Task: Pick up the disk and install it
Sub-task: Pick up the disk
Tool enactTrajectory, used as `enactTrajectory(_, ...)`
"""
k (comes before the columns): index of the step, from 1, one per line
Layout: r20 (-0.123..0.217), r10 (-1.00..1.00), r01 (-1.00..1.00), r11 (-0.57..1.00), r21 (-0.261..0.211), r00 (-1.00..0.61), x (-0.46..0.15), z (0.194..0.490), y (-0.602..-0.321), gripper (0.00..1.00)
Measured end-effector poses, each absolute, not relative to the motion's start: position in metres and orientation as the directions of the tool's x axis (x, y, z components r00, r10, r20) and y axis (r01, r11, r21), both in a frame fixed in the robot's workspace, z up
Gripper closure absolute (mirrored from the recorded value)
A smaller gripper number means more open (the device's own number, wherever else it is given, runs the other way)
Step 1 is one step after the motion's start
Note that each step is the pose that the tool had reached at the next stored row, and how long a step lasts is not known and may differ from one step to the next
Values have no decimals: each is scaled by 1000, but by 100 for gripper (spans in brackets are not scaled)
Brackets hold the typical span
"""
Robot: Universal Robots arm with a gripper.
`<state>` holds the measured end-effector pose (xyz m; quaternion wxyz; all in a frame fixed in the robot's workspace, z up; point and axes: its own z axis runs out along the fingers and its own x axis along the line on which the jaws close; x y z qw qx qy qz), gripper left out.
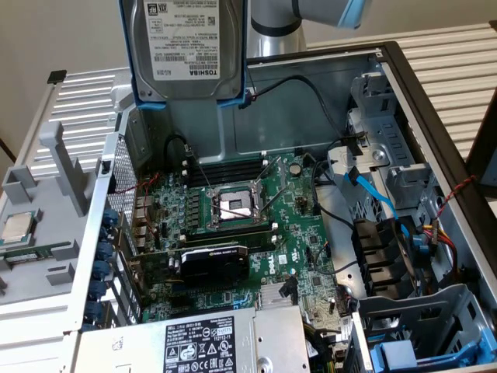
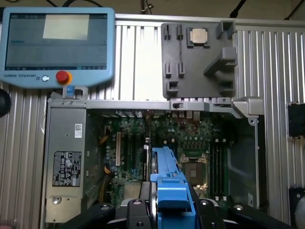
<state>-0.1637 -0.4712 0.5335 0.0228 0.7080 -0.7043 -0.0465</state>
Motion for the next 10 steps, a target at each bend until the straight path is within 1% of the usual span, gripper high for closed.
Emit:
enactTrajectory(7,-34,-999,-994,-7,110,3,-154,534,-483,63)
enactTrajectory(10,-34,-999,-994,-7,112,3,-153,534,-484,63)
